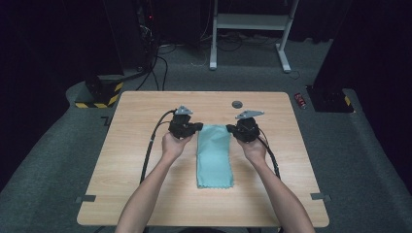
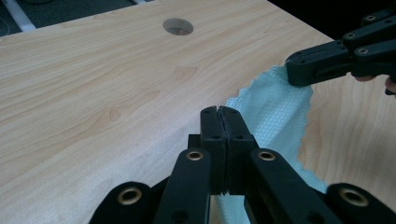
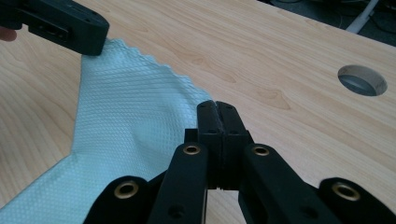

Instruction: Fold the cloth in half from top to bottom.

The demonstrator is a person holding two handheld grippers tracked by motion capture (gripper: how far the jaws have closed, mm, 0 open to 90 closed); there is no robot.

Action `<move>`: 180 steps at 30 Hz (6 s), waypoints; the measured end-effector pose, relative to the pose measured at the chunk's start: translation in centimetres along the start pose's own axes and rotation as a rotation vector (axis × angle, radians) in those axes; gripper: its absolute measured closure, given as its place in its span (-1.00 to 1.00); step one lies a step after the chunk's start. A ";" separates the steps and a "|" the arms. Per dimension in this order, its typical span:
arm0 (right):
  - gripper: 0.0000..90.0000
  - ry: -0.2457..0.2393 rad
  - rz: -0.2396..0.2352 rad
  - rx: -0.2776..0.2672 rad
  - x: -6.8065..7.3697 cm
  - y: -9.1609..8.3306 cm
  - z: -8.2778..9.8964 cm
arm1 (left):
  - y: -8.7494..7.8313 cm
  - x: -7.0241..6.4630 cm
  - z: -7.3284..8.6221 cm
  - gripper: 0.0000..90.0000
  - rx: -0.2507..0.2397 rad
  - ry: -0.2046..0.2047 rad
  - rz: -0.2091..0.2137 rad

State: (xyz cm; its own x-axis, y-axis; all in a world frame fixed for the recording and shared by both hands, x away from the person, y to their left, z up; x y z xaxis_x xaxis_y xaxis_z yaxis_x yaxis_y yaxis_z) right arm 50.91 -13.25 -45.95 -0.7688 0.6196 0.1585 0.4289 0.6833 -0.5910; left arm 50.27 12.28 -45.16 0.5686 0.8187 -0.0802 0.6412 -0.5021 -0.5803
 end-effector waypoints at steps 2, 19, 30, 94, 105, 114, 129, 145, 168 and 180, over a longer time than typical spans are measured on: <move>1.00 -0.005 -0.009 -0.006 0.1 -0.3 0.2 | -0.3 -0.2 0.2 0.98 0.001 0.018 0.008; 1.00 -0.083 -0.054 -0.023 2.4 -2.4 2.7 | -2.6 -2.4 2.0 0.98 -0.029 0.080 0.068; 1.00 -0.105 -0.070 -0.018 3.3 -3.0 3.1 | -3.7 -3.3 2.9 0.98 -0.028 0.119 0.070; 1.00 -0.160 -0.151 0.056 6.7 -3.7 8.8 | -4.5 -6.3 8.9 0.98 0.030 0.179 0.070; 1.00 -0.141 -0.177 0.059 6.9 -3.3 9.8 | -4.6 -6.2 9.9 0.98 0.032 0.150 0.081; 1.00 -0.151 -0.178 0.065 7.2 -3.2 10.2 | -4.5 -6.4 10.3 0.98 0.041 0.145 0.079; 1.00 -0.152 -0.186 0.071 7.6 -3.2 11.0 | -4.4 -6.7 11.2 0.98 0.044 0.142 0.069; 0.99 -0.164 -0.180 0.088 8.0 -3.3 11.9 | -4.5 -7.5 12.3 0.98 0.061 0.145 0.082; 0.74 -0.122 -0.219 0.071 7.9 -5.1 12.2 | -6.1 -7.9 11.9 0.71 0.035 0.103 0.144; 0.77 -0.084 -0.172 0.077 8.1 -3.0 11.0 | -3.3 -8.1 11.1 0.47 0.096 0.117 0.035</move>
State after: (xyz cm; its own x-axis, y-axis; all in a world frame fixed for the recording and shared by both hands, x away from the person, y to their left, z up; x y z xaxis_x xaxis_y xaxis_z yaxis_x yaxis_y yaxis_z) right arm 38.21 -14.57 -51.53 -0.8660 0.4595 0.1974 0.2528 0.7428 -0.6199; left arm 37.82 10.38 -51.59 0.6494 0.7604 -0.0094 0.5712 -0.4959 -0.6541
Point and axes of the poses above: each handheld gripper's, and its own axes: y roughly forward along the jaws, z roughly out of its underside, x roughly to its left, the point moved 1 cm from there along y, roughly forward along the jaws, and after that the axes turned 10 degrees about -z, right-handed, at the moved point
